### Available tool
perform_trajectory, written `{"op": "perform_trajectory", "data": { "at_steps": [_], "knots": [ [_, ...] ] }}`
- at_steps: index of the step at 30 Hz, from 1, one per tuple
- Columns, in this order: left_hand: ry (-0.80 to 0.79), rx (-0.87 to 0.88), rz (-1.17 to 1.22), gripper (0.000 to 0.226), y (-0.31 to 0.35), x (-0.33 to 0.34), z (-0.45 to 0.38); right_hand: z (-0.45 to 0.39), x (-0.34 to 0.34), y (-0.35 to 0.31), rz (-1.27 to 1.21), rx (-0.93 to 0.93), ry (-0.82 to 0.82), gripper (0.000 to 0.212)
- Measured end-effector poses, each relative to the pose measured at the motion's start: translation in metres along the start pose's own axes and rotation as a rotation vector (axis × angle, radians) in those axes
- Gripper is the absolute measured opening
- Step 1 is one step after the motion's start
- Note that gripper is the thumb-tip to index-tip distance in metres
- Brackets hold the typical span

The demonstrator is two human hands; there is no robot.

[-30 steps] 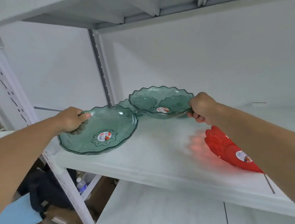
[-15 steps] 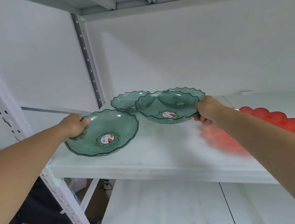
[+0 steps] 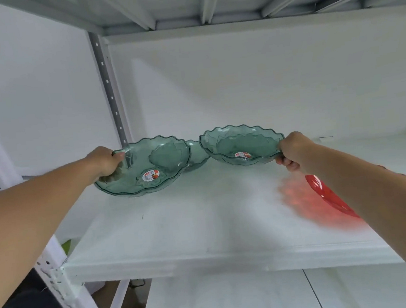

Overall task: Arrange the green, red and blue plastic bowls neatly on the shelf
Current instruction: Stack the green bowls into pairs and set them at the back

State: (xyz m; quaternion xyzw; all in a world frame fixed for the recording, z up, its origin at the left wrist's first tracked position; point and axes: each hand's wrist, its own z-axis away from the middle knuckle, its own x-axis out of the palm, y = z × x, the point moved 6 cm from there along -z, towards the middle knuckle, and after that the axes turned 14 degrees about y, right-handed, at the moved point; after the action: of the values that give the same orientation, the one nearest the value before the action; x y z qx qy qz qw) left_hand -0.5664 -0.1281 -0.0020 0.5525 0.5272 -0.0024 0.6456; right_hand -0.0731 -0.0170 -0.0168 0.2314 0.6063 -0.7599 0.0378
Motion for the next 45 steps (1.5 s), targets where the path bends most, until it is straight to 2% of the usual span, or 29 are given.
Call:
{"op": "perform_trajectory", "data": {
  "at_steps": [4, 9, 14, 19, 23, 27, 30, 34, 37, 39, 43, 45],
  "knots": [
    [0.054, -0.029, -0.004, 0.052, 0.025, 0.015, -0.017, -0.032, -0.004, -0.008, 0.057, 0.023, -0.027, 0.03],
    [0.095, -0.045, -0.084, 0.044, 0.044, 0.038, -0.03, -0.071, 0.0, -0.018, 0.12, 0.003, -0.042, 0.03],
    [0.069, 0.006, -0.14, 0.044, 0.063, 0.056, -0.054, -0.093, 0.004, -0.026, 0.142, 0.052, 0.002, 0.025],
    [0.058, 0.052, -0.153, 0.031, 0.081, 0.07, -0.094, -0.11, 0.014, -0.029, 0.14, 0.053, 0.075, 0.027],
    [0.022, 0.085, -0.194, 0.033, 0.085, 0.091, -0.121, -0.12, 0.025, -0.024, 0.149, 0.126, 0.102, 0.027],
    [0.039, 0.045, -0.253, 0.037, 0.079, 0.115, -0.132, -0.134, 0.036, -0.014, 0.175, 0.169, 0.126, 0.03],
    [0.035, 0.069, -0.326, 0.04, 0.077, 0.132, -0.133, -0.151, 0.04, -0.011, 0.233, 0.02, 0.191, 0.026],
    [0.06, 0.052, -0.303, 0.03, 0.071, 0.147, -0.13, -0.168, 0.042, -0.011, 0.311, -0.122, 0.234, 0.017],
    [0.126, 0.0, -0.297, 0.051, 0.065, 0.153, -0.123, -0.171, 0.039, -0.009, 0.411, -0.21, 0.274, 0.009],
    [0.14, -0.007, -0.309, 0.056, 0.064, 0.158, -0.119, -0.17, 0.038, -0.007, 0.468, -0.27, 0.296, 0.007],
    [0.094, -0.097, -0.383, 0.063, 0.055, 0.165, -0.114, -0.173, 0.04, -0.003, 0.565, -0.334, 0.308, 0.021],
    [0.061, -0.097, -0.442, 0.06, 0.051, 0.166, -0.115, -0.175, 0.043, 0.0, 0.574, -0.34, 0.269, 0.03]
  ]
}}
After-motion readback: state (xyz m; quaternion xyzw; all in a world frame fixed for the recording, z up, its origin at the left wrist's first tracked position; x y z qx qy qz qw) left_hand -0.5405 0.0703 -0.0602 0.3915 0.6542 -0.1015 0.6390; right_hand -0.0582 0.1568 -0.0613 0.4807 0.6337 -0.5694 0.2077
